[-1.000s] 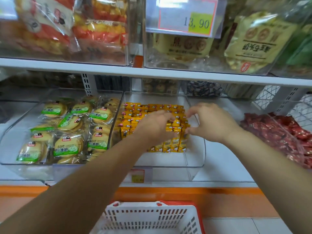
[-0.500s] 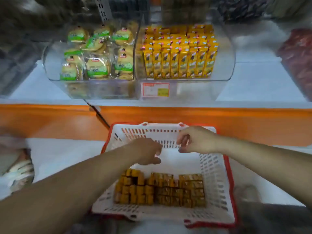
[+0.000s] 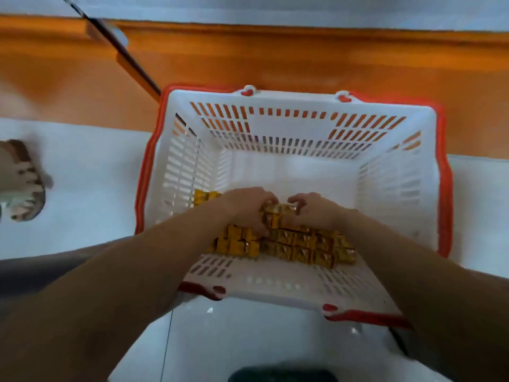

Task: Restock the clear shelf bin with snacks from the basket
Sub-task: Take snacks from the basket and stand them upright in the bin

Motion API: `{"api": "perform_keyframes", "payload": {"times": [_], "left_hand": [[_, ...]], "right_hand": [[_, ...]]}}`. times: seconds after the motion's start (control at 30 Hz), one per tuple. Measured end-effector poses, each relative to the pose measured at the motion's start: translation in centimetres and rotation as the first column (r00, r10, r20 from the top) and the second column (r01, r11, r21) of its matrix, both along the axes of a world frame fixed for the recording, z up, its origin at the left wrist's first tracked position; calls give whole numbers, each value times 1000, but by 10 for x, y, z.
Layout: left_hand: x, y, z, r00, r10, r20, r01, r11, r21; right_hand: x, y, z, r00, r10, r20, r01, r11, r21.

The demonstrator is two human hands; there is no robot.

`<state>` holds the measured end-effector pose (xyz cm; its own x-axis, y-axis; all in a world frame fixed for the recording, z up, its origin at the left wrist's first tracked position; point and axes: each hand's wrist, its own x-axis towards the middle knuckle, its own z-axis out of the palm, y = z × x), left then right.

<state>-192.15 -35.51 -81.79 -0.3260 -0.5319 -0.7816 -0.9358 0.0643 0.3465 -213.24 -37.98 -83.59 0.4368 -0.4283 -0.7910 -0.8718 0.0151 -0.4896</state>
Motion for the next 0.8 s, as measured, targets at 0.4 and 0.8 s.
{"api": "perform_keyframes", "payload": {"times": [0.4,0.8], "left_hand": [[-2,-11,-20,980,197,-27,-199,971,-131],[-33,-31,-28,991,133,11,-132,988,-83]], "right_hand": [[-3,-6,-15,908,-390,154,412,898,-156],[-15,-5,-7,565,-774,285,815,577,-50]]}}
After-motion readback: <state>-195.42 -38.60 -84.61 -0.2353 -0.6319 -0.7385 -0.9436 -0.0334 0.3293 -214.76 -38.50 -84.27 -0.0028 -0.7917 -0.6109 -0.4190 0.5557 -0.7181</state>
